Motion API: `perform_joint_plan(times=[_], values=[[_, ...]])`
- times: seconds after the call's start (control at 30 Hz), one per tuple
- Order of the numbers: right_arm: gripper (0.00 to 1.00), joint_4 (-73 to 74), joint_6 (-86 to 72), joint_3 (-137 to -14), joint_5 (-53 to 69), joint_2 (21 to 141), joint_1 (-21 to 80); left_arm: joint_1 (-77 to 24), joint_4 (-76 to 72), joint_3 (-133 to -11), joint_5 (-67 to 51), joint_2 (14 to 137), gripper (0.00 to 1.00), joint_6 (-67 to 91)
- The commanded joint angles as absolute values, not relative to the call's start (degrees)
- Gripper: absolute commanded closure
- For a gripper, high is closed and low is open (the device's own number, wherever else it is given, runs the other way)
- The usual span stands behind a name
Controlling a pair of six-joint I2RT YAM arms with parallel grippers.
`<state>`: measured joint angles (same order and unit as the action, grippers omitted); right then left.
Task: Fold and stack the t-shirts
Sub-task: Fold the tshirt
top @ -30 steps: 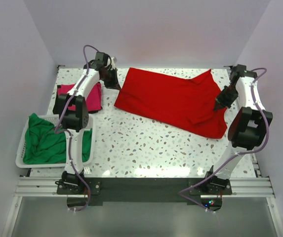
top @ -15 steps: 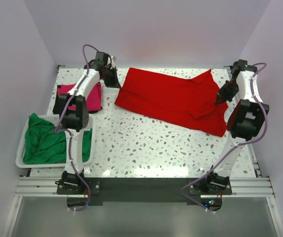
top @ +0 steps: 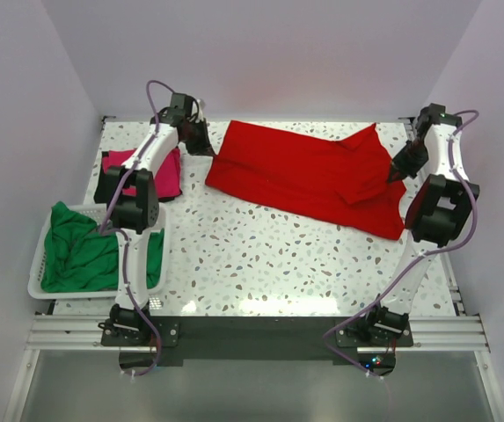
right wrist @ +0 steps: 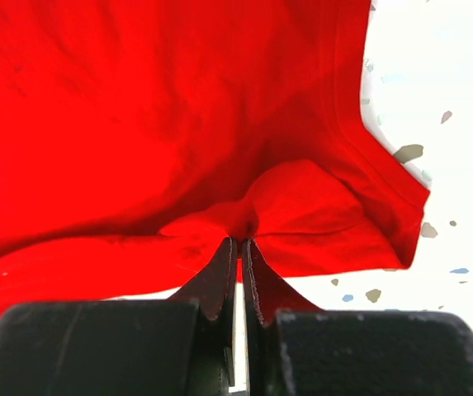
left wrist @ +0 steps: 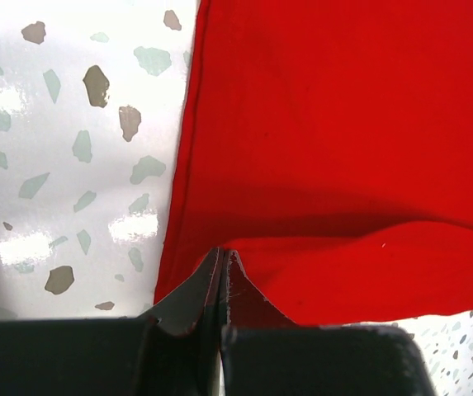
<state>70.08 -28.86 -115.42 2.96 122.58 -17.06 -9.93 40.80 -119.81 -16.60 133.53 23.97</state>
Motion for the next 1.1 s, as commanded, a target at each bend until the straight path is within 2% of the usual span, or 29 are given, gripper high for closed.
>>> perform_joint_plan(times=[0.0, 0.1, 0.13, 0.17, 0.2, 0.23, 0.27, 0.3, 0.37, 0.47, 0.53, 0.67, 0.77, 0.9, 1.07], values=[[1.0, 71.0, -28.0, -117.9, 3.1, 123.3, -17.8, -8.8, 37.7, -122.5, -16.4, 134.2, 1.0, 25.3], [1.0, 70.5, -27.9, -118.1, 3.7, 124.3, -17.8, -8.7, 37.5, -123.0, -17.1, 135.5, 0.95, 25.7], [1.0, 70.3, -28.0, -118.3, 4.5, 124.5, -17.8, -8.7, 37.4, -123.0, -17.2, 135.8, 0.9, 25.7], [1.0, 70.1, -28.0, -119.1, 4.9, 125.4, -17.9, -8.6, 37.1, -123.0, -17.3, 136.1, 0.8, 25.9], [1.0, 69.9, -28.0, -119.6, 5.5, 125.8, -17.8, -8.6, 36.8, -123.0, -17.5, 136.0, 0.76, 26.1], [0.87, 69.8, -28.0, -120.2, 6.1, 126.3, -17.8, -8.6, 36.7, -123.0, -17.7, 135.9, 0.71, 26.1], [0.77, 69.8, -27.9, -122.0, 7.2, 126.7, -17.8, -8.6, 36.7, -123.0, -17.7, 135.7, 0.63, 26.3], [0.61, 70.0, -27.5, -122.9, 8.2, 127.5, -17.8, -8.6, 36.7, -122.9, -17.5, 135.3, 0.59, 26.2], [0.49, 70.1, -27.2, -124.4, 8.4, 127.6, -17.8, -8.6, 36.7, -122.2, -17.5, 134.7, 0.5, 25.9], [0.4, 69.5, -25.8, -120.8, 7.5, 125.2, -17.8, -8.7, 36.3, -118.5, -17.8, 132.5, 0.46, 25.4], [0.39, 68.2, -24.4, -116.7, 7.1, 121.9, -18.0, -8.8, 35.4, -113.7, -17.8, 130.3, 0.45, 25.1], [0.39, 65.0, -22.8, -100.8, 6.4, 115.4, -18.5, -8.8, 33.7, -105.5, -17.4, 126.9, 0.44, 24.8], [0.43, 61.9, -22.1, -91.4, 6.1, 110.3, -19.2, -8.7, 33.5, -101.2, -16.6, 125.2, 0.44, 24.3], [0.5, 60.2, -21.4, -84.6, 6.1, 107.2, -20.2, -8.7, 32.3, -97.3, -17.2, 124.1, 0.44, 24.3], [0.53, 59.9, -20.8, -80.3, 4.3, 105.6, -20.7, -8.8, 32.3, -97.0, -17.4, 124.4, 0.49, 24.3]])
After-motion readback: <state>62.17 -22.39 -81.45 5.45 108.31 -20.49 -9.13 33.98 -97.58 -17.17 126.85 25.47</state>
